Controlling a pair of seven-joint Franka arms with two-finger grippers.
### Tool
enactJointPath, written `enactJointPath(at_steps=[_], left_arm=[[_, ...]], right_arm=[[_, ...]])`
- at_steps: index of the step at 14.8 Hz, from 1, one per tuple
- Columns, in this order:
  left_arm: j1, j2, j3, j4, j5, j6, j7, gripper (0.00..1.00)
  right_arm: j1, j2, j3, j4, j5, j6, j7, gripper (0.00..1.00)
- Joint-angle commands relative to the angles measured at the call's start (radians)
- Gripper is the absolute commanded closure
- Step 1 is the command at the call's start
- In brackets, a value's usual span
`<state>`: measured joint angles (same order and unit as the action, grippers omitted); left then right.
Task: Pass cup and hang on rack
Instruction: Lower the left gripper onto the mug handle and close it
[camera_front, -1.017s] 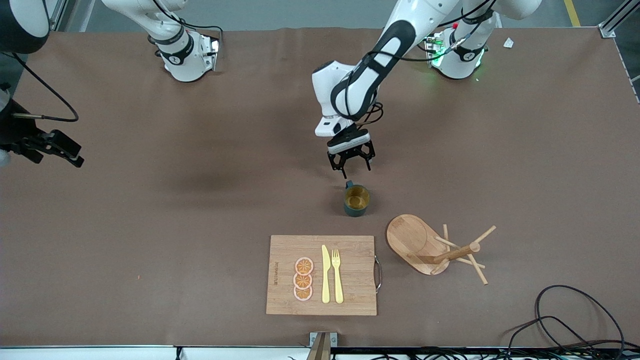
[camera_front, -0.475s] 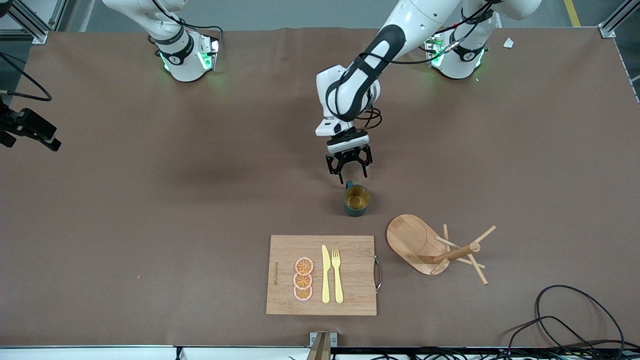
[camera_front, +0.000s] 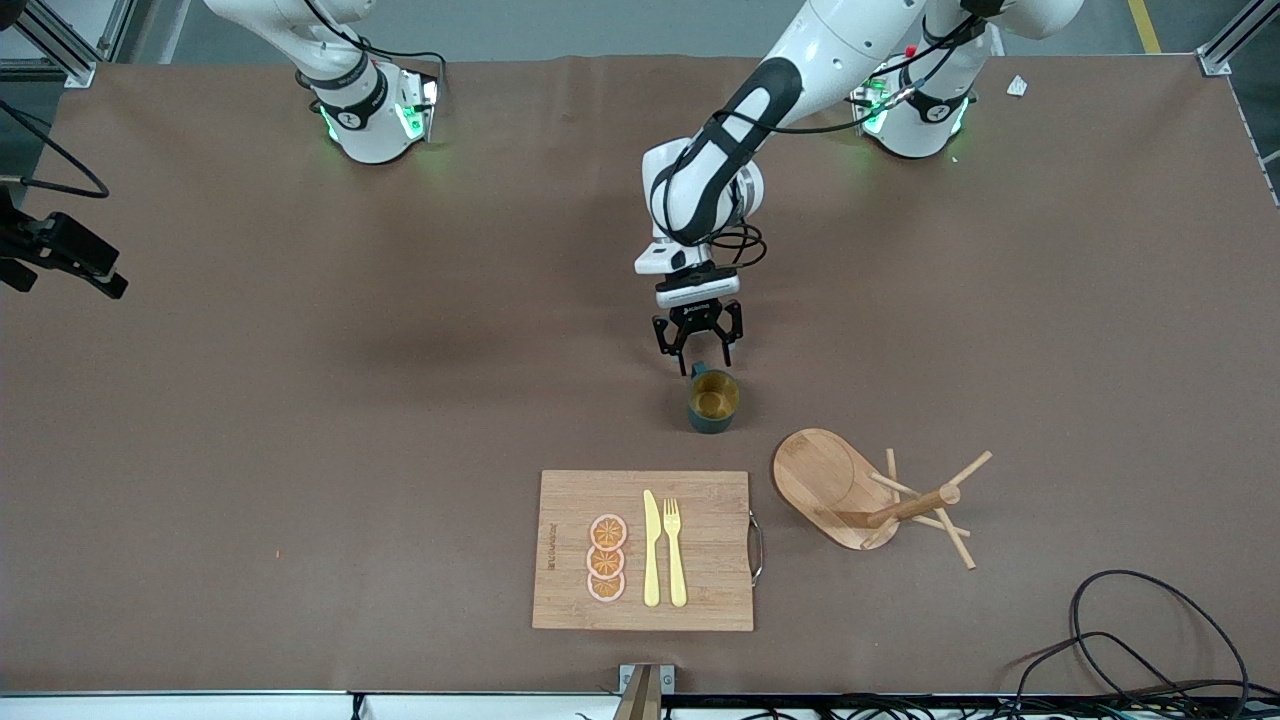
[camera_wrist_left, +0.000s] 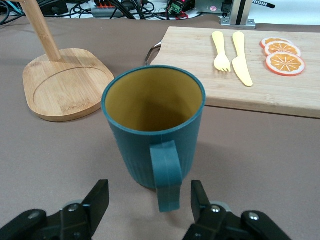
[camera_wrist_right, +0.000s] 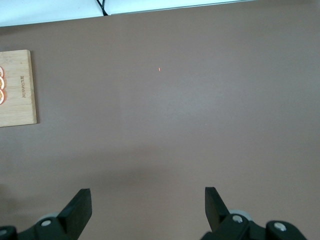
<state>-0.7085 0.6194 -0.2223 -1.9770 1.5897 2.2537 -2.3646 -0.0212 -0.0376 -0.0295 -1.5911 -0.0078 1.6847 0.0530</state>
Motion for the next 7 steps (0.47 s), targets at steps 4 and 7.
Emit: enactJointPath(at_steps=[4, 7], left_arm=[[0.008, 0.009, 0.001, 0.023, 0.029, 0.013, -0.022, 0.46], [0.008, 0.016, 0.001, 0.036, 0.027, 0.013, -0.021, 0.69]], right_arm=[[-0.017, 0.013, 0.005, 0.026, -0.011, -0.003, -0.016, 0.00], [-0.023, 0.016, 0.003, 0.028, -0.012, -0.003, -0.036, 0.00]])
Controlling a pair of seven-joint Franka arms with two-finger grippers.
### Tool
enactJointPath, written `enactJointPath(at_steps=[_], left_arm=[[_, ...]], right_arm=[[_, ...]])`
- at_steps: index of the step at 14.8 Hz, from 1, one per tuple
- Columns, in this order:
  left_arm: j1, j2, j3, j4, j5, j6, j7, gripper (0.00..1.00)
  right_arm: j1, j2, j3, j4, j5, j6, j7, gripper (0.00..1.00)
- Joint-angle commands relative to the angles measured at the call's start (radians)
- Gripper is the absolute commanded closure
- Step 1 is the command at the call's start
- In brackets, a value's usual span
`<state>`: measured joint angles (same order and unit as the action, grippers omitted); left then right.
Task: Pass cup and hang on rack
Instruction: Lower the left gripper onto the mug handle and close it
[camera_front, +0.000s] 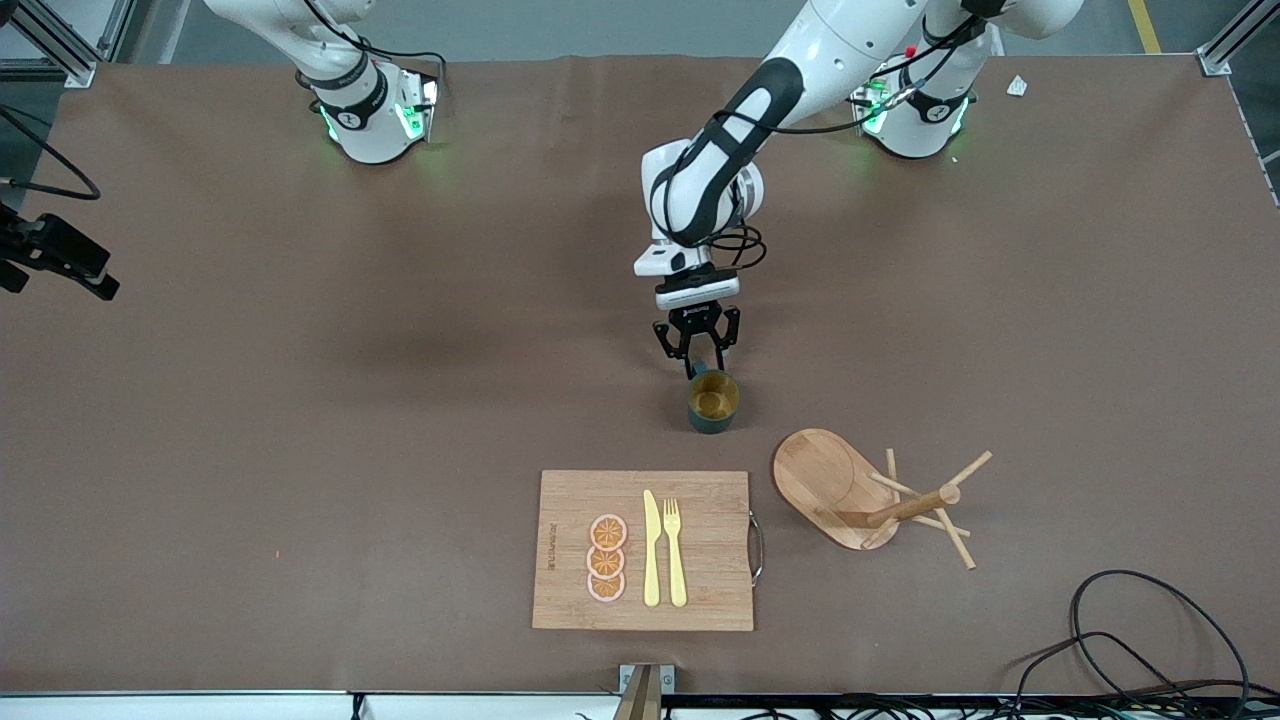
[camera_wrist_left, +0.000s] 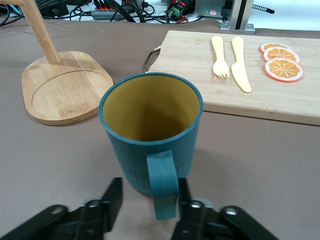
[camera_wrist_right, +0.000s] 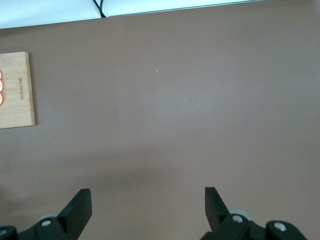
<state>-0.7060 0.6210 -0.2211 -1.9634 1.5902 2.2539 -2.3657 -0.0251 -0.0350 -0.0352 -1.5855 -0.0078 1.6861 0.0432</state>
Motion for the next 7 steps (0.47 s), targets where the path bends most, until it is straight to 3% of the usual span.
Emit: enactJointPath(at_steps=[1, 5, 7], left_arm=[[0.005, 0.014, 0.000, 0.026, 0.025, 0.013, -0.020, 0.78], [0.005, 0.013, -0.001, 0.055, 0.019, 0.013, -0.003, 0.99], [0.005, 0.008, -0.003, 0.084, -0.004, 0.016, 0.013, 0.99]], right_arm=[[-0.021, 0.014, 0.011, 0.025, -0.012, -0.003, -0.028, 0.00], [-0.006, 0.015, 0.015, 0.042, -0.017, -0.008, -0.022, 0.00], [-0.006, 0.014, 0.015, 0.044, -0.017, -0.006, -0.023, 0.00]])
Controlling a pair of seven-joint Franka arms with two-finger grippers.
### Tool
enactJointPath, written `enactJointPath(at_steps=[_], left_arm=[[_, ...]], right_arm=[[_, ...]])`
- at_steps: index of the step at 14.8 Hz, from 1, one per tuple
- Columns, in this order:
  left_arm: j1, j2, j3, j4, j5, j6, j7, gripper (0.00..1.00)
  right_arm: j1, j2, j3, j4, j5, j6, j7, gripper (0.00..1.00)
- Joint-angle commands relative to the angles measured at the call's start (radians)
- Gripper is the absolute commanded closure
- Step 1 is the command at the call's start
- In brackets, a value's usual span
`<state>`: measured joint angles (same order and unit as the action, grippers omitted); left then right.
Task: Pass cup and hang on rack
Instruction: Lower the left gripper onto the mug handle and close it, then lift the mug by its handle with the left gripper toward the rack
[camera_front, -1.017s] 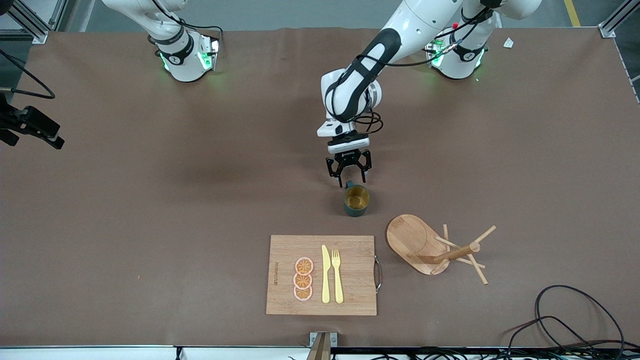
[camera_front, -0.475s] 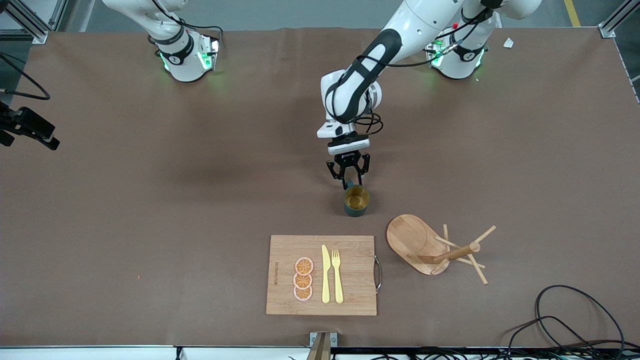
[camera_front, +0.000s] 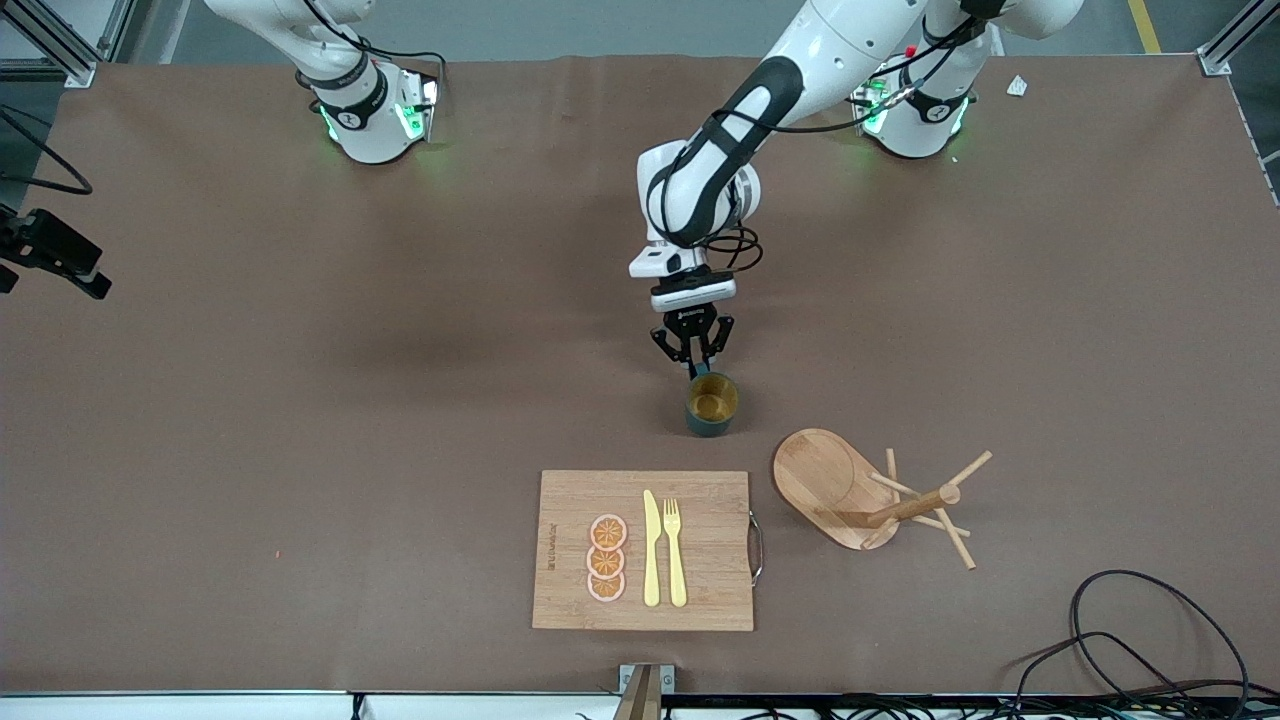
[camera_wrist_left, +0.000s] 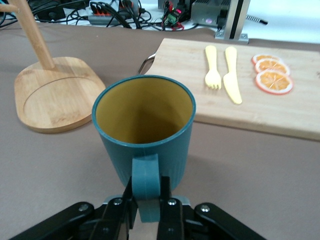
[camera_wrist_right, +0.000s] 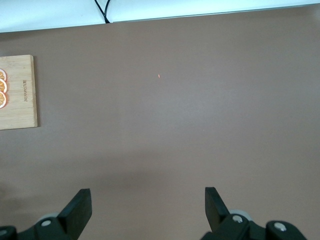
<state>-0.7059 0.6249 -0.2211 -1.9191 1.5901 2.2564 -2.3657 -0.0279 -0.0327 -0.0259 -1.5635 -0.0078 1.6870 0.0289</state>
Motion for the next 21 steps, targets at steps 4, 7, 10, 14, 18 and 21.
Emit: enactJointPath(at_steps=[4, 7, 10, 14, 18, 21], left_arm=[[0.000, -0.011, -0.024, 0.182, -0.360, 0.006, 0.159, 0.99], [0.000, -0.034, -0.024, 0.316, -0.660, -0.069, 0.334, 0.99], [0.016, -0.039, -0.021, 0.461, -0.923, -0.135, 0.405, 0.99], [0.155, -0.111, -0.023, 0.502, -1.305, -0.146, 0.581, 0.99], [0.328, -0.149, -0.029, 0.503, -1.669, -0.146, 0.773, 0.99], [0.426, -0.151, -0.029, 0.520, -1.878, -0.147, 0.850, 0.98]], right_arm=[[-0.001, 0.011, 0.007, 0.022, -0.017, -0.009, -0.010, 0.00], [0.002, 0.011, 0.007, 0.022, -0.017, -0.010, -0.007, 0.00], [0.002, 0.011, 0.007, 0.022, -0.017, -0.012, -0.009, 0.00], [0.002, 0.011, 0.007, 0.022, -0.017, -0.010, -0.010, 0.00], [0.016, 0.011, 0.007, 0.022, -0.017, -0.010, -0.006, 0.00], [0.010, 0.011, 0.006, 0.022, -0.018, -0.007, -0.004, 0.00]])
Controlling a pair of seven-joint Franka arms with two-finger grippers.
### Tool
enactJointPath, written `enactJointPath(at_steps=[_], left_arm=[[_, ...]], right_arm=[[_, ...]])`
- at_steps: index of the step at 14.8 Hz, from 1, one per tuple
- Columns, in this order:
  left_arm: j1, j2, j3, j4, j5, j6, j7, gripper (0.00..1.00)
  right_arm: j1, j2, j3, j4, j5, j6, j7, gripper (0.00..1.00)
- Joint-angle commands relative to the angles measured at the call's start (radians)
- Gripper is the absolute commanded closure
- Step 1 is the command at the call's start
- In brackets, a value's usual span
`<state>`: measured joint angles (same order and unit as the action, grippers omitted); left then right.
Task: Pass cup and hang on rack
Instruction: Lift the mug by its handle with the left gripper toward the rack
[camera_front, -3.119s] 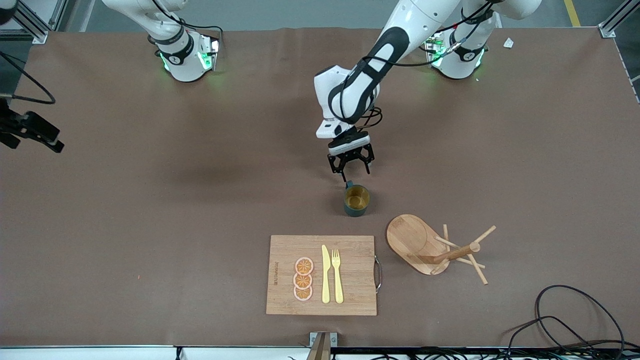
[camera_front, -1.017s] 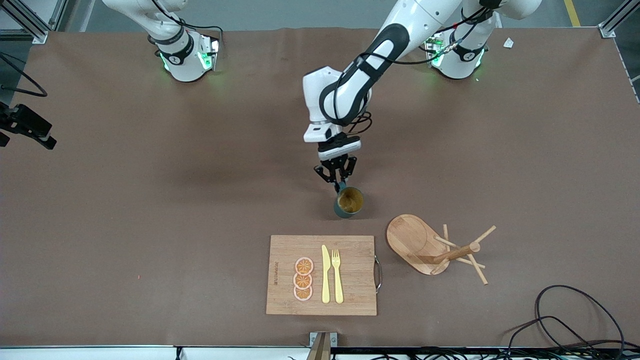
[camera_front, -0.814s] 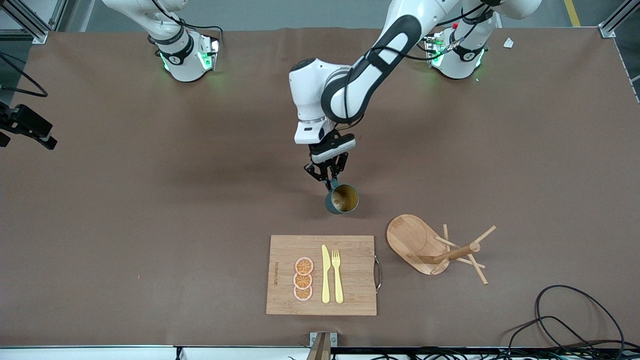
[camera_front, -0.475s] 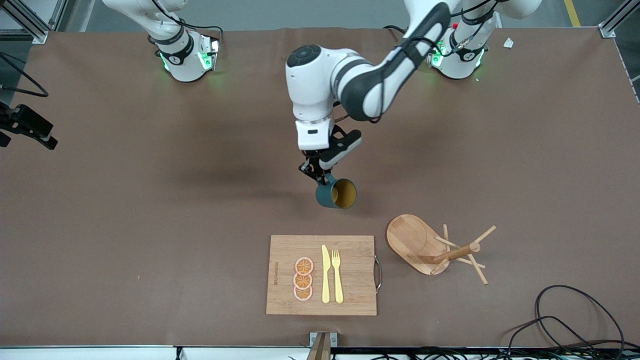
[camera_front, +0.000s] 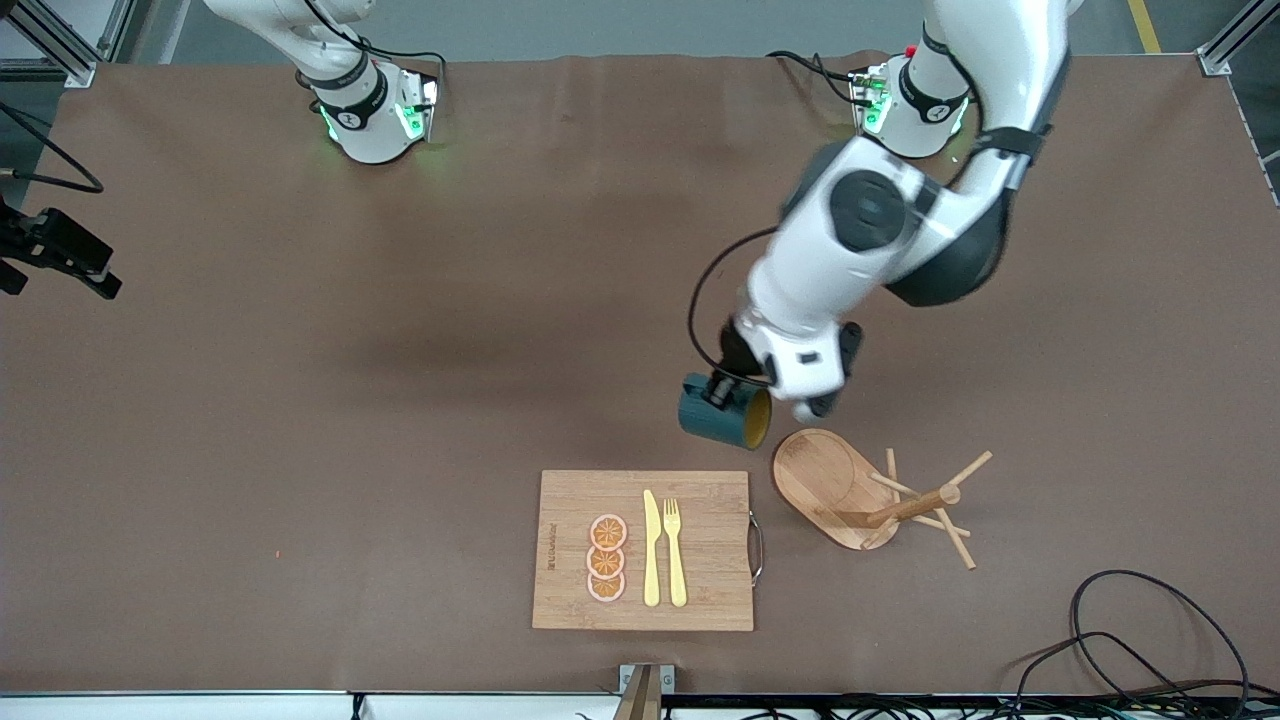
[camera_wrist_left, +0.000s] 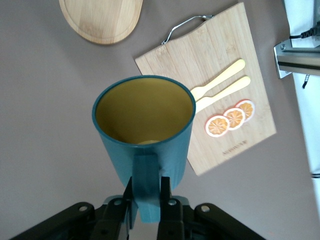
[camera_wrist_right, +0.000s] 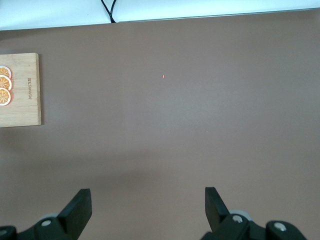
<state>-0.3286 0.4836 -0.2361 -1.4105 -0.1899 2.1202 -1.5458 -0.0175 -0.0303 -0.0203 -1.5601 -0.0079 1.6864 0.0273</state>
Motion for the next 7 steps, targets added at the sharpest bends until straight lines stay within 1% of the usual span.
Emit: enactJointPath(at_steps=[1, 4, 7], left_arm=[[0.081, -0.013, -0.014, 0.012, -0.162, -0.019, 0.050, 0.98], [0.160, -0.010, -0.012, 0.012, -0.322, -0.039, 0.121, 0.98], [0.218, -0.007, -0.012, 0.012, -0.402, -0.055, 0.170, 0.98]], right_arm=[[-0.004, 0.009, 0.000, 0.018, -0.018, -0.005, -0.001, 0.00], [-0.004, 0.010, 0.000, 0.017, -0.018, -0.007, -0.001, 0.00], [-0.004, 0.010, 0.000, 0.017, -0.018, -0.007, -0.001, 0.00]])
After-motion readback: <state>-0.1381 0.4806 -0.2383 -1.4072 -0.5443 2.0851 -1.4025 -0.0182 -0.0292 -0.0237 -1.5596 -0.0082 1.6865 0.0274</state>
